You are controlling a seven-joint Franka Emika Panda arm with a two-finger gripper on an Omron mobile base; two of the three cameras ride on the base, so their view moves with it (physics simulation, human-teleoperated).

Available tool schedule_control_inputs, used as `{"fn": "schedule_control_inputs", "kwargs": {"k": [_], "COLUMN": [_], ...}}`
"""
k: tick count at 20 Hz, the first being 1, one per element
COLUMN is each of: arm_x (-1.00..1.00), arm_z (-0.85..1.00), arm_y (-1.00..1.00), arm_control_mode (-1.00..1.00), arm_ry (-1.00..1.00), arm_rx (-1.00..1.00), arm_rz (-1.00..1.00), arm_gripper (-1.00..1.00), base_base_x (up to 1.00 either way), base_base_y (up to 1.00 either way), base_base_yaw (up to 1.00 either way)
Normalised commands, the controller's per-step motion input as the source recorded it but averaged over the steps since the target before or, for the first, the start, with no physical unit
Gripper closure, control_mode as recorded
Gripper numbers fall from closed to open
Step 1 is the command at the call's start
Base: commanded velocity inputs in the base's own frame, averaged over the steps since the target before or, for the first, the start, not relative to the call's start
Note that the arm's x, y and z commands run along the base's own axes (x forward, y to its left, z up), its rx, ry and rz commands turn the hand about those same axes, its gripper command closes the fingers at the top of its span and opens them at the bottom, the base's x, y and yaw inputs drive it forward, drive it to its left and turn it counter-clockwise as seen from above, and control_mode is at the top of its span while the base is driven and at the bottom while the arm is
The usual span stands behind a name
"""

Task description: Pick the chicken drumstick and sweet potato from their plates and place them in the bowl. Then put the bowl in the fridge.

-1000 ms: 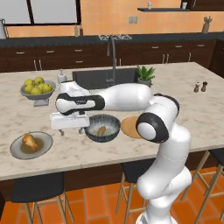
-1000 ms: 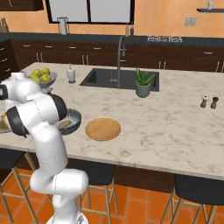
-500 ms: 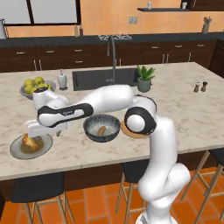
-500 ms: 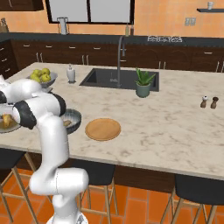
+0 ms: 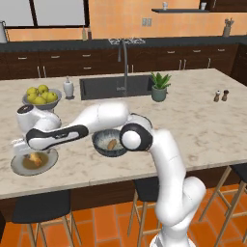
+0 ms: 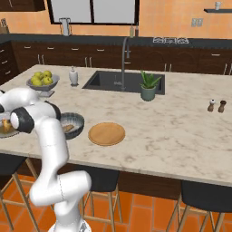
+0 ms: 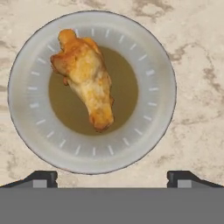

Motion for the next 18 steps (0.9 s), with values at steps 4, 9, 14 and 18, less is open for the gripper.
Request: {"fn": "schedule_control_inputs", "kwargs": {"k": [4,9,14,18], "arm_x": [0.33,0.48,0.3,0.07], "arm_z": [-0.43,-0.46,-0.36,-0.39], "arm_y": [0.08,0.03,0.1,0.19], "arm_control_mode": [-1.0,-1.0,-1.0,-1.0], "arm_ry": [0.0,0.01,0.0,0.0], "arm_rx": [0.05,0.05,0.05,0.07], "arm_rz": [0.0,0.0,0.0,0.0], "arm_gripper": [-1.0,-1.0,-1.0,-1.0], "base_base_x": [0.0,0.0,0.0,0.0], "base_base_y": [0.0,0.0,0.0,0.0], "base_base_yaw": [0.0,0.0,0.0,0.0]}}
